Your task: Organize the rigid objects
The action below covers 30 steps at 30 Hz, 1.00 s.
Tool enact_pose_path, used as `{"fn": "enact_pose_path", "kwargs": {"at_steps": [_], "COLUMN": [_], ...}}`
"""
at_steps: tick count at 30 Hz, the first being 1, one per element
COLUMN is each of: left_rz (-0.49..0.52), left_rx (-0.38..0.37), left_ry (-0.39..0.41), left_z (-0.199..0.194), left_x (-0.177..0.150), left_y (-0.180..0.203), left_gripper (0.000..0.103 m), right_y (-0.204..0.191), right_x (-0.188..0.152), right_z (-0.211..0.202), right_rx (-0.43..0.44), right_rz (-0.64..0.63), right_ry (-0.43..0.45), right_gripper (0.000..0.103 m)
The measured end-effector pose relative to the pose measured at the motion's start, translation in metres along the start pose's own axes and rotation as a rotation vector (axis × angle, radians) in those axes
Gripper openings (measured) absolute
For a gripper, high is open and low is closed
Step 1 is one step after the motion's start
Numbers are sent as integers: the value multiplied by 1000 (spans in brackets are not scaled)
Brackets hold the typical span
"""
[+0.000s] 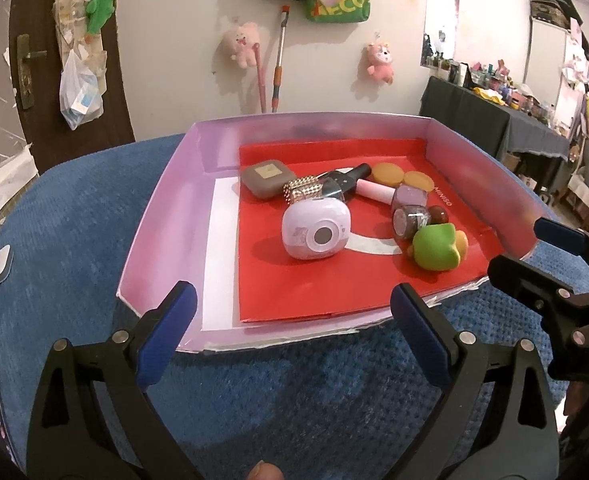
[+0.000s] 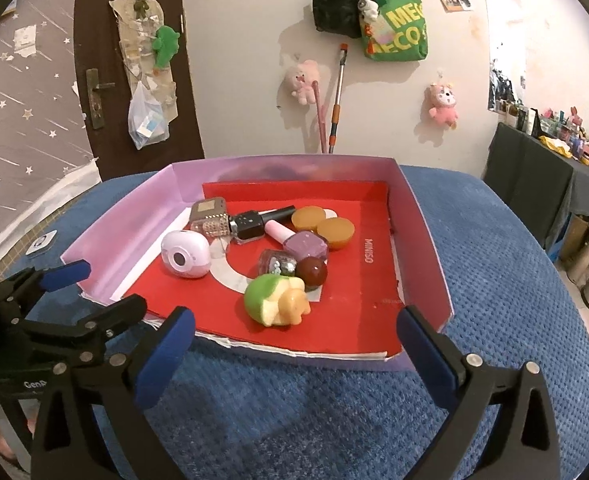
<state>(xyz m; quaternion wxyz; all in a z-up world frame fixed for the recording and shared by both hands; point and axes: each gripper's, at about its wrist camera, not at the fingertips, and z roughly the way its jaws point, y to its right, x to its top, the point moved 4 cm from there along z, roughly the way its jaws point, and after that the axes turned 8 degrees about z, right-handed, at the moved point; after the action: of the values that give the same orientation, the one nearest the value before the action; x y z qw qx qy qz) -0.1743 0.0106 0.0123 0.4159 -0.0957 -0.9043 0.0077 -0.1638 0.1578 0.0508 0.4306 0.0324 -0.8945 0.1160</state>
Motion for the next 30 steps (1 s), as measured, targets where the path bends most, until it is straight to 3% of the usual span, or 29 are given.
{"fn": "enact_pose_path", "kwargs": {"at_steps": [30], "left_rz": [-16], "left_rx": [-12], "left_ry": [-4], "left_z": [2], "left_x": [-5], "left_y": [-3], "left_gripper": [103], "right_y": [0], "right_x": [-9], "right_z": [10], "right_rx": [-56], "right_rz": [-50], "right_ry": [-11], "right_gripper": [103]}}
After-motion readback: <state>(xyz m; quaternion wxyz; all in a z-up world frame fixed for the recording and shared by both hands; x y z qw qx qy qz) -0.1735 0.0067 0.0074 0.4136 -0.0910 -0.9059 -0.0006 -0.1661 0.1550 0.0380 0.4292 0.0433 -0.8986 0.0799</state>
